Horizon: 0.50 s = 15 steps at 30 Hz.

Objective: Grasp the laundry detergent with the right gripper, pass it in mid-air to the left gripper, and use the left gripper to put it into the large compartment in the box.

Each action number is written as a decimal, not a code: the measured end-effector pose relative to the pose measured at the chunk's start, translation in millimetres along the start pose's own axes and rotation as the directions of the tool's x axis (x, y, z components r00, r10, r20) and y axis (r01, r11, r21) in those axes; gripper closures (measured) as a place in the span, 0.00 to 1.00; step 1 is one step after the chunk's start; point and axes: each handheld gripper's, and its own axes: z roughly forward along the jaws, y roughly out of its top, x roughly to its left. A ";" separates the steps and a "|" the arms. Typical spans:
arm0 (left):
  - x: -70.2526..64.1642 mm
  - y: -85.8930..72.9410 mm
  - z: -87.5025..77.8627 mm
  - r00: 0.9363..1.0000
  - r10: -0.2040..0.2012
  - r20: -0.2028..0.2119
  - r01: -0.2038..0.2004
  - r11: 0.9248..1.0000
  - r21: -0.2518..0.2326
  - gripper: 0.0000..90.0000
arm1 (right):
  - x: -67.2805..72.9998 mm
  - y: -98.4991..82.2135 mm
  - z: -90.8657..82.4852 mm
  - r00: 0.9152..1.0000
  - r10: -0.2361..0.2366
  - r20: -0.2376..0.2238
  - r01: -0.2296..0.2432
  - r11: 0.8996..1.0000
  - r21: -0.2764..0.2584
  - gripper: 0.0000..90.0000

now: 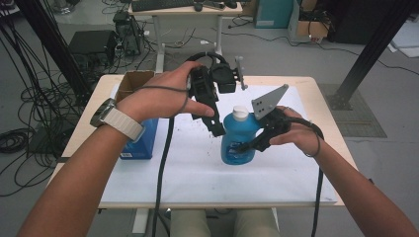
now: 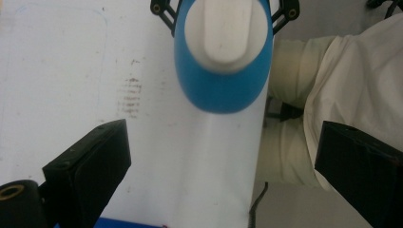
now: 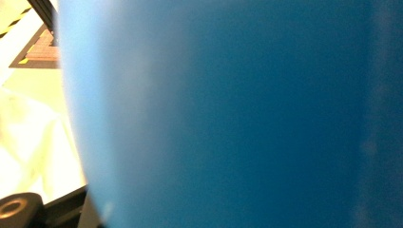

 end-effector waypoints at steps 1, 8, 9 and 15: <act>0.2 0.8 0.7 1.000 0.002 0.003 -0.002 1.000 0.000 0.05 | 0.1 0.5 1.9 1.000 0.006 0.002 -0.006 1.000 -0.006 0.48; 0.1 4.0 4.6 1.000 0.008 0.008 -0.008 1.000 -0.002 0.05 | -1.8 1.6 5.4 1.000 0.007 -0.002 -0.007 1.000 -0.002 0.48; 0.2 4.1 4.8 1.000 0.008 0.009 -0.008 1.000 0.000 0.05 | -2.2 1.9 6.2 1.000 0.004 -0.003 -0.004 1.000 -0.001 0.48; -0.2 4.6 7.2 1.000 0.005 0.012 -0.005 1.000 -0.004 0.05 | -2.1 3.1 11.4 1.000 -0.012 -0.008 0.012 1.000 0.008 0.48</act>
